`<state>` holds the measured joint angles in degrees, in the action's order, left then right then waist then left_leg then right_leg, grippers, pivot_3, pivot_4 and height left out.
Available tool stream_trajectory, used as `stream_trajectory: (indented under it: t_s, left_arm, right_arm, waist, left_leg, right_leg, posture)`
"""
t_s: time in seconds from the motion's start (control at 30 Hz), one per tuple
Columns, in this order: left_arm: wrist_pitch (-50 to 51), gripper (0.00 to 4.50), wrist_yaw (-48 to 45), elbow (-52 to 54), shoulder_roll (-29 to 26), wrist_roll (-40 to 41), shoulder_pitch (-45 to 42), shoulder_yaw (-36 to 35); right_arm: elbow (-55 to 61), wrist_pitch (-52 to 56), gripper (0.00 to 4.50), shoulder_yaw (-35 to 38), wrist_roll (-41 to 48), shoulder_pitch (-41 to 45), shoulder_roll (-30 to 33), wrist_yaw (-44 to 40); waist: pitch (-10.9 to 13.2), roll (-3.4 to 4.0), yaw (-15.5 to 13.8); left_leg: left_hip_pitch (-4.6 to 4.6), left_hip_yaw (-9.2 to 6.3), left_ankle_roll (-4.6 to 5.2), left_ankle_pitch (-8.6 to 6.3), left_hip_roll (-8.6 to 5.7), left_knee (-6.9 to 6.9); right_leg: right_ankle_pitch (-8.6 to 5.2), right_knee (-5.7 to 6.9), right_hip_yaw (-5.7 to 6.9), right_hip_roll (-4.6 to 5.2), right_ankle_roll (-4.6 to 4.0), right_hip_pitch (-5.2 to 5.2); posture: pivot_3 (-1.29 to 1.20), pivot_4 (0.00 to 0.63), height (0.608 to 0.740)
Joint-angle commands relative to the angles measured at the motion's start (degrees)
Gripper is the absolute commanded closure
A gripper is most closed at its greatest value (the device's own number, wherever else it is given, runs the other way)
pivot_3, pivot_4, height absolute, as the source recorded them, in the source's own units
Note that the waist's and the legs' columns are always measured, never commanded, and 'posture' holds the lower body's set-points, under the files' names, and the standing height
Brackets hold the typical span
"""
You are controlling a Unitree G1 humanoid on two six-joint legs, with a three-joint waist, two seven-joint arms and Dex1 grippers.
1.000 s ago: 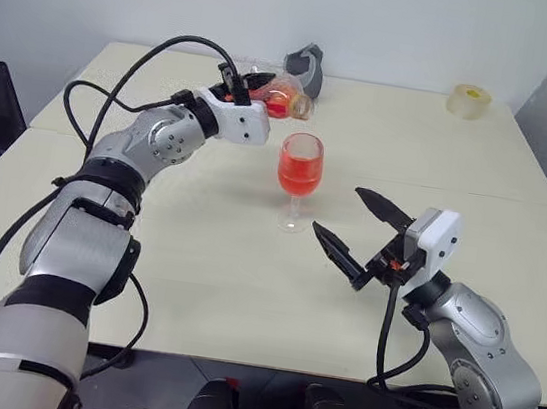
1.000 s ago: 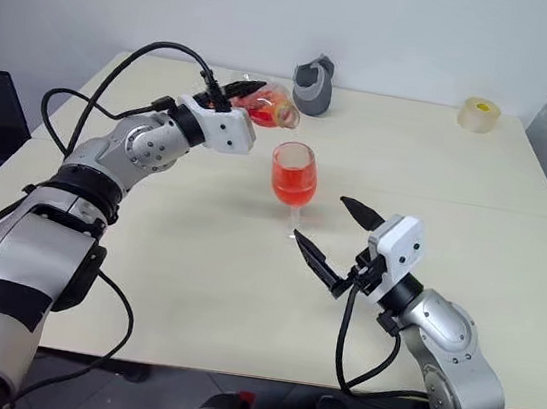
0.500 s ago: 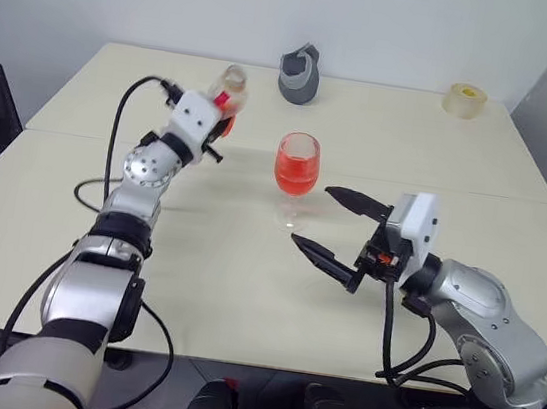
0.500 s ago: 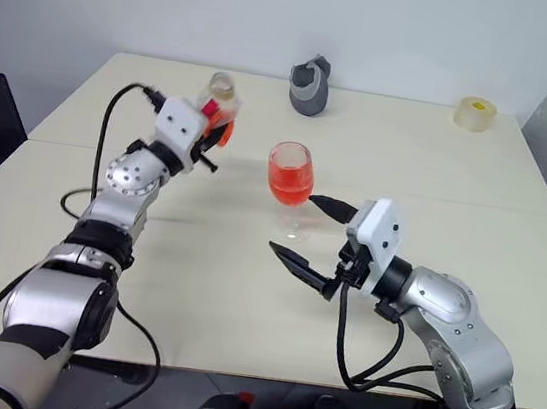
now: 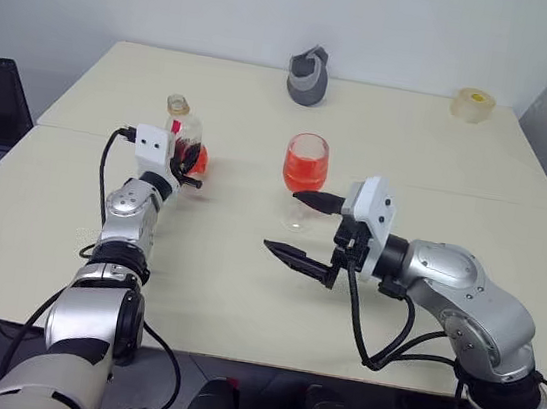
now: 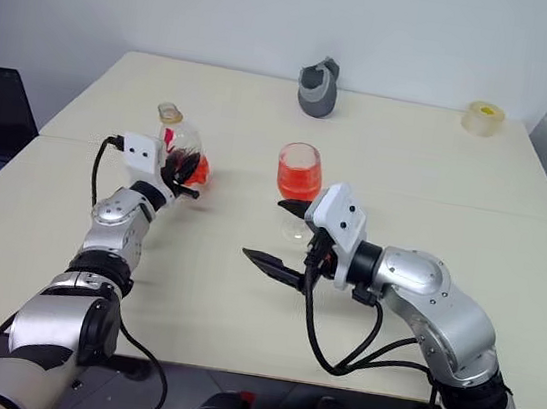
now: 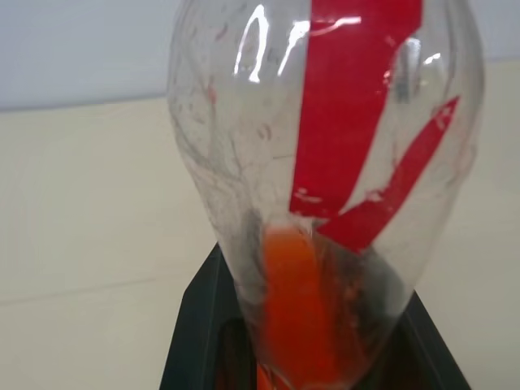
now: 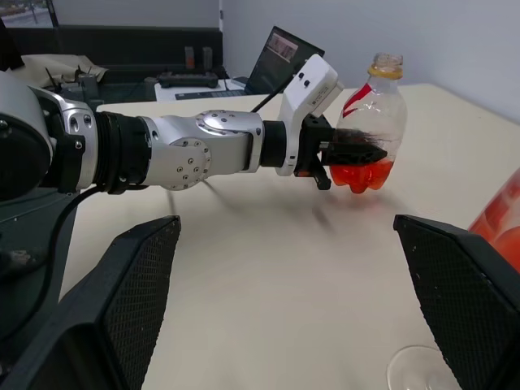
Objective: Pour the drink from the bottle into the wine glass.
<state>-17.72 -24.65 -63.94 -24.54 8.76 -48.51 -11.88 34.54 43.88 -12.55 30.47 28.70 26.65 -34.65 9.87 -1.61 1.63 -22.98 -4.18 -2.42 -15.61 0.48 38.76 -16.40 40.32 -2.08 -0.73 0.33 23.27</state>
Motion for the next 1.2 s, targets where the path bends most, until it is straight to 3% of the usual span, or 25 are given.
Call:
stream_trajectory:
  t_s: [0.03,0.23,0.57,0.63,0.97,1.2]
  left_arm:
    - [-0.6,3.74,1.0,-0.2,-0.5,-0.8,-0.4,-0.1]
    - [-0.3,3.74,0.8,-1.7,0.0,-0.8,0.2,-0.6]
    - [-1.4,0.42,-3.4,1.9,1.3,3.1,3.7,-3.8]
    - [-1.4,0.02,-3.9,3.5,1.6,3.6,4.9,-3.9]
    - [2.2,0.02,-4.7,18.1,2.5,6.6,13.2,-4.5]
    - [16.7,0.02,2.6,47.7,2.4,7.1,28.4,-3.8]
  right_arm:
    - [1.1,0.9,0.00,1.2,0.8,1.5,-0.1,0.3]
    - [1.2,1.6,0.00,1.4,0.7,1.8,-0.3,0.4]
    - [2.2,0.4,0.00,2.3,1.1,1.4,-1.4,0.7]
    - [2.6,0.5,0.00,2.5,1.4,1.1,-1.2,0.7]
    - [3.9,1.2,0.00,5.9,2.6,-1.7,0.0,1.3]
    - [6.8,-2.5,0.00,8.8,0.8,-12.7,1.0,3.5]
  waist:
    - [0.0,0.00,0.0]
    - [0.0,-0.01,0.0]
    - [0.0,-0.01,0.1]
    - [0.0,0.00,0.1]
    - [0.0,0.00,0.1]
    - [0.0,-0.02,0.0]
  left_leg:
    - [0.00,0.00,0.00,0.00,0.00,0.00]
    - [0.00,0.00,0.01,0.00,0.01,-0.01]
    - [0.02,0.01,0.01,-0.01,0.02,-0.03]
    - [0.02,0.01,0.01,-0.01,0.02,-0.03]
    - [0.04,0.00,0.01,-0.01,0.05,-0.06]
    - [0.04,0.00,0.00,-0.01,0.10,-0.10]
  right_leg:
    - [0.00,0.00,0.00,0.00,0.00,0.00]
    - [0.00,0.00,0.00,0.00,0.00,0.00]
    - [0.00,0.00,-0.01,0.00,0.00,0.00]
    - [0.00,0.00,-0.02,0.00,0.00,0.00]
    - [0.00,0.00,-0.04,-0.01,0.00,0.00]
    - [0.00,-0.04,-0.08,0.01,0.00,-0.04]
  posture:
    - [0.00,0.150,0.740]
    - [0.00,0.150,0.740]
    - [0.00,0.150,0.740]
    - [0.00,0.150,0.740]
    - [0.00,0.150,0.740]
    - [0.00,0.150,0.740]
